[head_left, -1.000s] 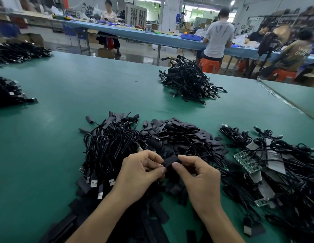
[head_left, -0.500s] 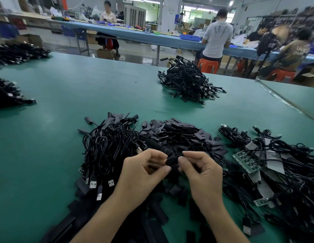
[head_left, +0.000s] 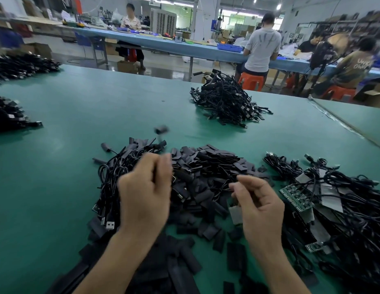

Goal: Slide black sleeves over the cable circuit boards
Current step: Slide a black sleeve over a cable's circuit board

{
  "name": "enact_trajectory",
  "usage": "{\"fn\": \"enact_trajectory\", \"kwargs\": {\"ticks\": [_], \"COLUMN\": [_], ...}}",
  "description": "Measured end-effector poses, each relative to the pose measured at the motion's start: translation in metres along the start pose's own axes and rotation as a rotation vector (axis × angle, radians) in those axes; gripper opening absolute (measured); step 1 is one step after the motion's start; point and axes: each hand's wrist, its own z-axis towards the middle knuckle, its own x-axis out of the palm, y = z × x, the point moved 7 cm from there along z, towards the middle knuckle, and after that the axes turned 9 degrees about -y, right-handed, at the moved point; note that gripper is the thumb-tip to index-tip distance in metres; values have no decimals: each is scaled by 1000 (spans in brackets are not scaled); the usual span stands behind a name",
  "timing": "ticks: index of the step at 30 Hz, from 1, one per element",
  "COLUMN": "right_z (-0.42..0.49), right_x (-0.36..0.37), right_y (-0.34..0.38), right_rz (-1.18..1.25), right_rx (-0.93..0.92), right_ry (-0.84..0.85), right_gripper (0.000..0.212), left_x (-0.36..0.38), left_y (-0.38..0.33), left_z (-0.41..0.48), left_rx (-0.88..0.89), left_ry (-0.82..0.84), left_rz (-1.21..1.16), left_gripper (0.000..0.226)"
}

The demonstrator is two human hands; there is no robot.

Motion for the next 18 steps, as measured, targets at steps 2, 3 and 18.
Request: {"fn": "enact_trajectory", "kwargs": {"ticks": [2, 3, 18], "right_z": [-4, -7, -4], "right_x": [0, 3, -1], "right_y": [9, 12, -5], "right_rz": [-435, -610, -946], "right_rx": [-232, -304, -76], "right_ry": [-16, 10, 159], "right_gripper": [14, 12, 50], "left_x": [-16, -23, -7], "left_y": [12, 21, 8], "left_z": [15, 20, 2], "left_rx": [-100, -147, 299], "left_ry": [-115, -141, -114], "left_rz": [105, 179, 521], "left_gripper": [38, 38, 25]}}
